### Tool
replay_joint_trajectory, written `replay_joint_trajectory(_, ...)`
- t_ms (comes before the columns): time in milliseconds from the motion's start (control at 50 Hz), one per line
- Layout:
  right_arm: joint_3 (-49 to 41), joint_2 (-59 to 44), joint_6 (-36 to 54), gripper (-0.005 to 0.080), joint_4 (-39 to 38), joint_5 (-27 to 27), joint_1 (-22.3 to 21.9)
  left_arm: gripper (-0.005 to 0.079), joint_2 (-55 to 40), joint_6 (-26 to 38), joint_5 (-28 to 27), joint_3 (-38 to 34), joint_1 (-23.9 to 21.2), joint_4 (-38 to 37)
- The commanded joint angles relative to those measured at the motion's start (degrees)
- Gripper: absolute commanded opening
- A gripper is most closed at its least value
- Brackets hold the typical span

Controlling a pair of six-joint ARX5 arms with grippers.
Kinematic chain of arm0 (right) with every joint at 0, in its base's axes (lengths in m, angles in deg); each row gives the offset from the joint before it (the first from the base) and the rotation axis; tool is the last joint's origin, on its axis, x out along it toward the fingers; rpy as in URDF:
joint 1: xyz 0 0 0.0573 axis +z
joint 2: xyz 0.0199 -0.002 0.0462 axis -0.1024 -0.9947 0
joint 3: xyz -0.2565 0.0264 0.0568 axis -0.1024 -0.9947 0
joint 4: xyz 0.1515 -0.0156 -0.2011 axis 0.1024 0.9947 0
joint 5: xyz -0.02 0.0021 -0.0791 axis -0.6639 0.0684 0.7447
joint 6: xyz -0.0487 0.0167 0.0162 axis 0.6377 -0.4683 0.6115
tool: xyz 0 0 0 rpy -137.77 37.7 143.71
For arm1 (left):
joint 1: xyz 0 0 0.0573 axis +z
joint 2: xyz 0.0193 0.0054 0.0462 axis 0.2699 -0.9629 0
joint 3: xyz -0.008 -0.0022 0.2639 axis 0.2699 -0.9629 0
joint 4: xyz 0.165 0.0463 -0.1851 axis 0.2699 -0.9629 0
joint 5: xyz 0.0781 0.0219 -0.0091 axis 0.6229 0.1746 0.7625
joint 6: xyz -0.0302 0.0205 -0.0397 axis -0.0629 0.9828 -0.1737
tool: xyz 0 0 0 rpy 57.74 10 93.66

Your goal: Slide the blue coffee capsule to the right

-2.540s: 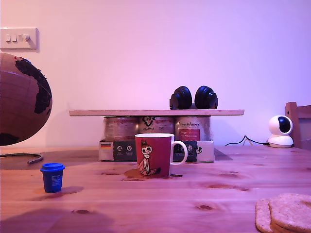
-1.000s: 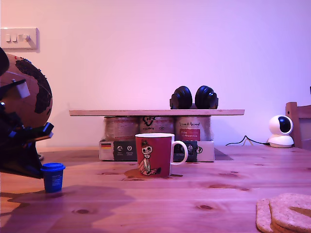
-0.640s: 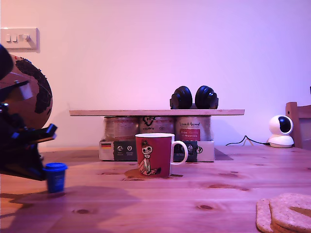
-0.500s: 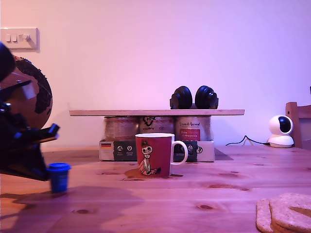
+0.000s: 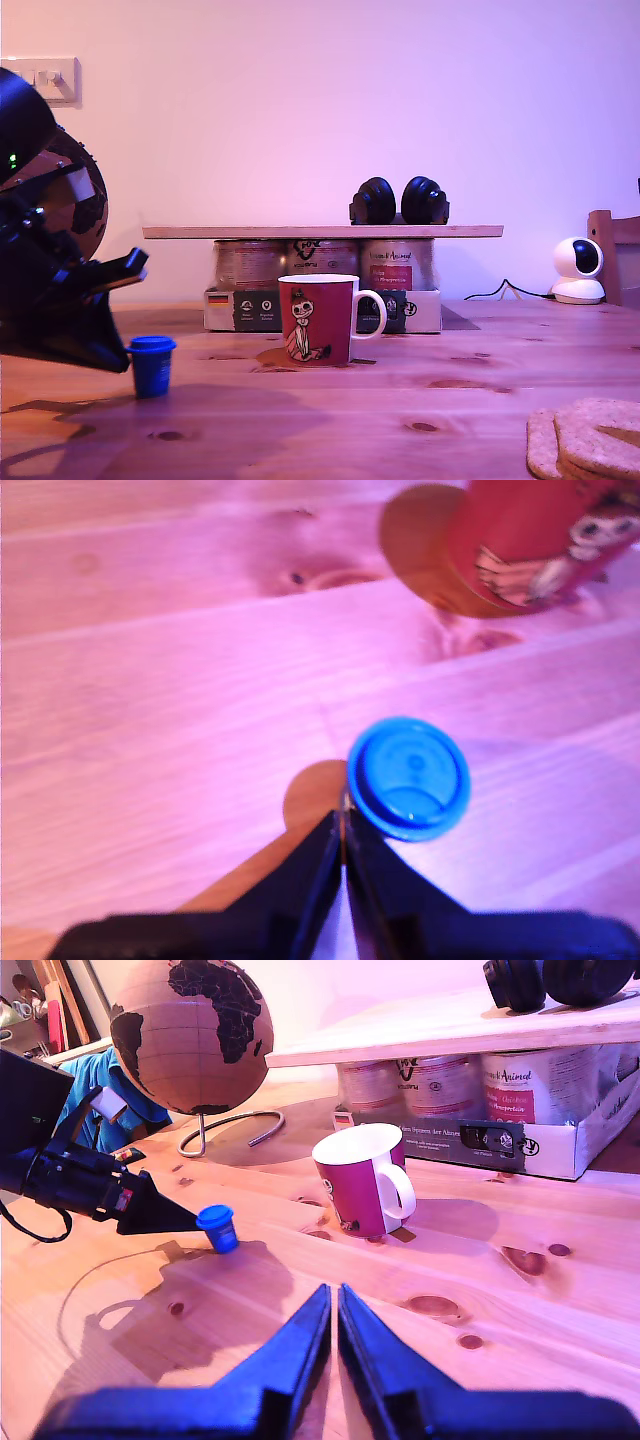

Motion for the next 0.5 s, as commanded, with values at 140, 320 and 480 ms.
replay_joint_trajectory(140, -0.28, 0.37, 0.28, -0.0012, -0.02, -0.04, 0.26, -0.0019, -1.64, -0.22, 0.79, 0.37, -0.46, 2.23)
replay_joint_trajectory(320, -0.28, 0.37, 0.28, -0.0012, -0.02, -0.04, 0.26, -0.0019, -5.77, -1.60, 0.07, 2.29, -0.59, 2.47)
replay_joint_trajectory(480, -0.28, 0.37, 0.26, -0.0012, -0.02, -0.07, 0.26, -0.0019, -7.37, -1.55, -0.09, 4.02, -2.16, 2.49)
